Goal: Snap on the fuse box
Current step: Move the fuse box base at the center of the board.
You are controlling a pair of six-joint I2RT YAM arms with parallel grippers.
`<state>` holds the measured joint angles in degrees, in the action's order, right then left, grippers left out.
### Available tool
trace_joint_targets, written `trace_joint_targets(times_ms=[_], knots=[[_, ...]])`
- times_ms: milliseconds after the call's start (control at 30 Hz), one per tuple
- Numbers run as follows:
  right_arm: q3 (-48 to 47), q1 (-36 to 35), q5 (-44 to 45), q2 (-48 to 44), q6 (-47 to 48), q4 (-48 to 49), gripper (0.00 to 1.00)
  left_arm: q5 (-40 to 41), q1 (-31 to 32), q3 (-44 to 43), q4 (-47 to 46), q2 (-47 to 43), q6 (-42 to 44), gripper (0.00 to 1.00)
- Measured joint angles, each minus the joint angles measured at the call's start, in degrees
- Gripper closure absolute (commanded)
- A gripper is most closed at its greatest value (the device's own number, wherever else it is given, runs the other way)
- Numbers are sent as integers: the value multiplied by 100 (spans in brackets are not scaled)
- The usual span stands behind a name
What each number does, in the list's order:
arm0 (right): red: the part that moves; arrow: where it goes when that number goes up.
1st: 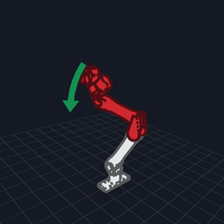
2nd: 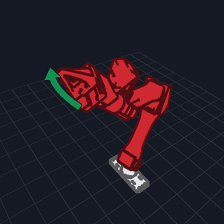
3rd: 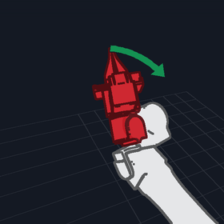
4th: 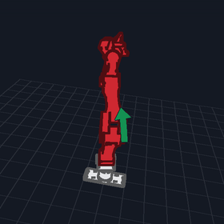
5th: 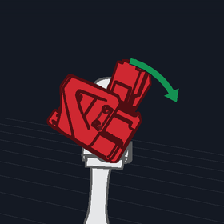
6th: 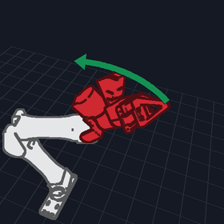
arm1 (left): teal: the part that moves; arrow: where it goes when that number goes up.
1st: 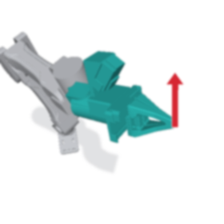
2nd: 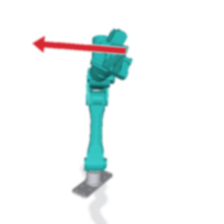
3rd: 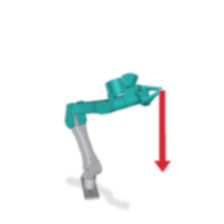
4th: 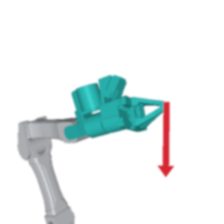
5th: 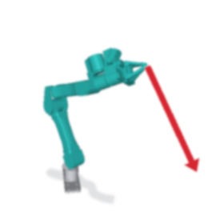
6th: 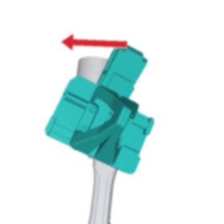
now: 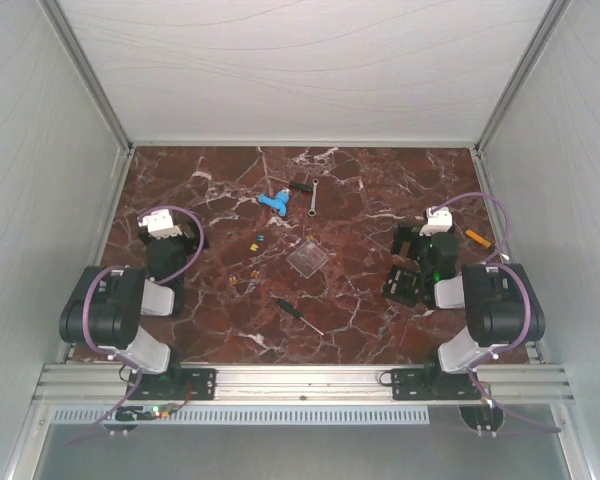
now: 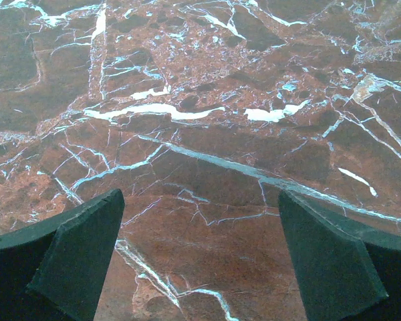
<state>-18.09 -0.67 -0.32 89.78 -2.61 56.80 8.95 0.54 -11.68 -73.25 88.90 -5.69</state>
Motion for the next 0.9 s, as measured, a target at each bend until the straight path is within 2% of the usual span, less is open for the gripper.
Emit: trace_joint_targets(times_ms=[367,633,900], knots=[[-2,-70,160,-105,4,-122,2,0,2,0,-4,0,2,0],[-896,-356,774,-1191,-374,-2050,4,162,184,76,-136,-33,79,0],[-2168,-1445,1421,-1471,-1169,-4371,7,345,358,334,-494,-39,260,0]])
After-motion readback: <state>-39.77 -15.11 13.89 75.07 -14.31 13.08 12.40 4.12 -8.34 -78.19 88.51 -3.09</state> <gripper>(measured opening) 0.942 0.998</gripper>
